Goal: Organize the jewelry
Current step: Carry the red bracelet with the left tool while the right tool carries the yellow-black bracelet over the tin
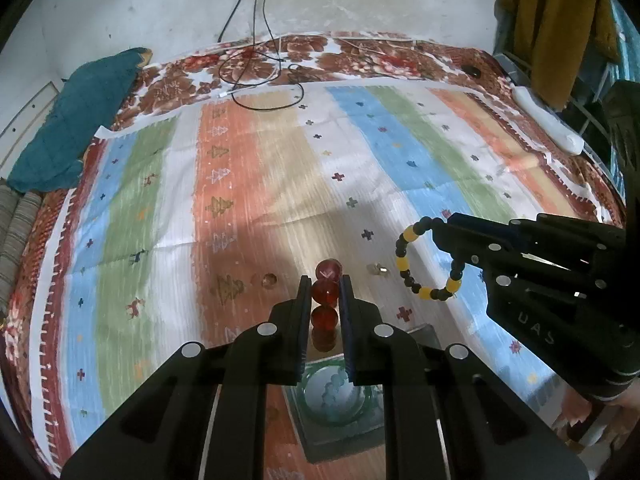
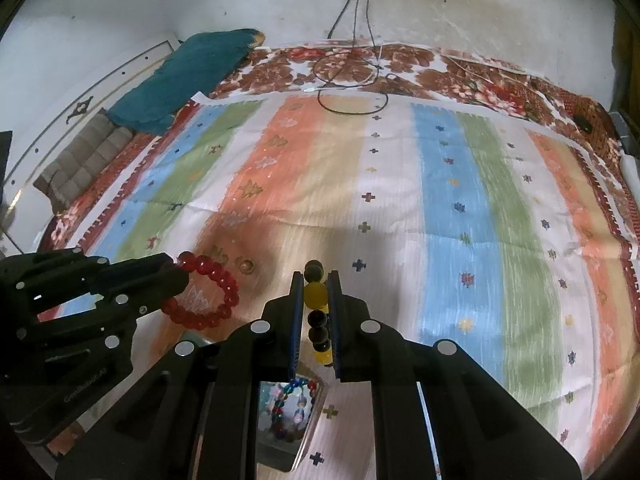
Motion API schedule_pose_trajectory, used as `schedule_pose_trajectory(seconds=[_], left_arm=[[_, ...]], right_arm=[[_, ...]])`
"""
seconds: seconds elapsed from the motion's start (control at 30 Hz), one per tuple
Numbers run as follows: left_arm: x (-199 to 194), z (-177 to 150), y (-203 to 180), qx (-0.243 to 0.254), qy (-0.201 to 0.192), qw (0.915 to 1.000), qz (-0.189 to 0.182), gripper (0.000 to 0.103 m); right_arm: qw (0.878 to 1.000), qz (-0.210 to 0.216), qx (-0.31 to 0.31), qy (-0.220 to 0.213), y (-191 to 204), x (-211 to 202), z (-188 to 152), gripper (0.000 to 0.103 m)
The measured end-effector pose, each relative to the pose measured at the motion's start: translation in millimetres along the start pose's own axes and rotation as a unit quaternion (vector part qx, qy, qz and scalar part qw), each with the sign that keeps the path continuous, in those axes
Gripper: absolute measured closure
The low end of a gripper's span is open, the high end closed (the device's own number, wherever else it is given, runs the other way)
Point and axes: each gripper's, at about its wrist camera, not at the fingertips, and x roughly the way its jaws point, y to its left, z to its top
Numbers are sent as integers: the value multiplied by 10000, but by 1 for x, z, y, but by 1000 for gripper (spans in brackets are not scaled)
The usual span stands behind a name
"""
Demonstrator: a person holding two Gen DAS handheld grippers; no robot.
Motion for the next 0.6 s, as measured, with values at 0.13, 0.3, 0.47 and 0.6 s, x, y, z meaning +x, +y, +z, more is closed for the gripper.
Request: schedule_pose_trajectory(seconds=[0.13,0.3,0.47,0.6], left_arm=[[-2,-2,0,-8,1,10000,-4,90],[-9,-9,0,-15,-52,10000,16,90],[-18,-18,-1,-27,-99,9999,36,90],[-24,-23,1,-64,-122,9999,38,90]], right_arm=[[10000,31,-29,-33,4,-7,-5,90],[9999,64,-83,-80,11,-15,-12,90],[9999,65,-121,-88,15,-19,-17,90],[9998,89,-124,-106,16,-24,-22,90]])
